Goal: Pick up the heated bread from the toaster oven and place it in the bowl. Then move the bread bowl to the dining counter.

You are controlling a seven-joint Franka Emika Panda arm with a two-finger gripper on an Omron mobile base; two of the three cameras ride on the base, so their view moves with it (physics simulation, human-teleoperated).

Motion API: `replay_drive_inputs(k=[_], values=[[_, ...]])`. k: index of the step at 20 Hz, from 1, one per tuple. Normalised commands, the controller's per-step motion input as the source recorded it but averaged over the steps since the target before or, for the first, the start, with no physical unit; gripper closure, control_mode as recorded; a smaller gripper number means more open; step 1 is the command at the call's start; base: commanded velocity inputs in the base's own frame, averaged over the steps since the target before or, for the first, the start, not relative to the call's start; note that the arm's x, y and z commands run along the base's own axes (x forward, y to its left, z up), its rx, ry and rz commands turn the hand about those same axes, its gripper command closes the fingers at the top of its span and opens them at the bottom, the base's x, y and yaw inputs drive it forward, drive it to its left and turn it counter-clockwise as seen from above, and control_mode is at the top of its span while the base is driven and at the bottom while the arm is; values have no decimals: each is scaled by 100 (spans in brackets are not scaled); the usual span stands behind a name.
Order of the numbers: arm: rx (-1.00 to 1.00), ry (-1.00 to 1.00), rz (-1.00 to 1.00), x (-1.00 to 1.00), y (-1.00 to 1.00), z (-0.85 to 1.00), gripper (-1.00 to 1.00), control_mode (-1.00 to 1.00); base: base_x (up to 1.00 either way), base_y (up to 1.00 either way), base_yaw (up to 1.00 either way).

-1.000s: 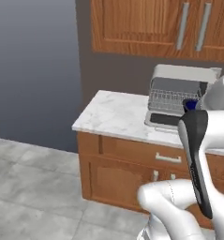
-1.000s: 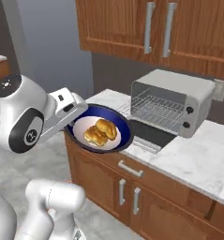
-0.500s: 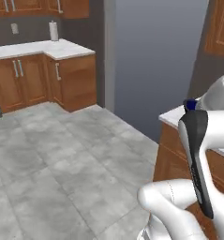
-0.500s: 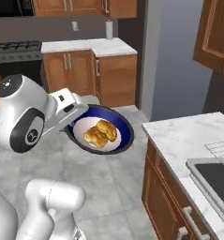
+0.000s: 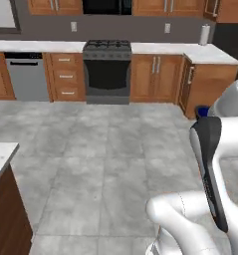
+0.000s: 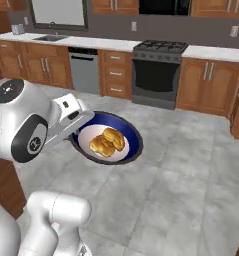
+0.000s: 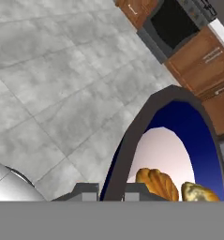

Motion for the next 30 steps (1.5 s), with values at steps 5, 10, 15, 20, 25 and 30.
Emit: replay_drive_inputs(k=[5,10,15,20,25,30], values=[[0,0,0,0,0,0,100,100,46,30,76],[0,0,0,0,0,0,100,100,53,28,75],[0,0,0,0,0,0,100,100,36,3,79],[0,0,0,0,0,0,100,100,56,-4,76],[0,0,0,0,0,0,100,100,77,-17,71],[0,0,0,0,0,0,100,100,62,-6,56]])
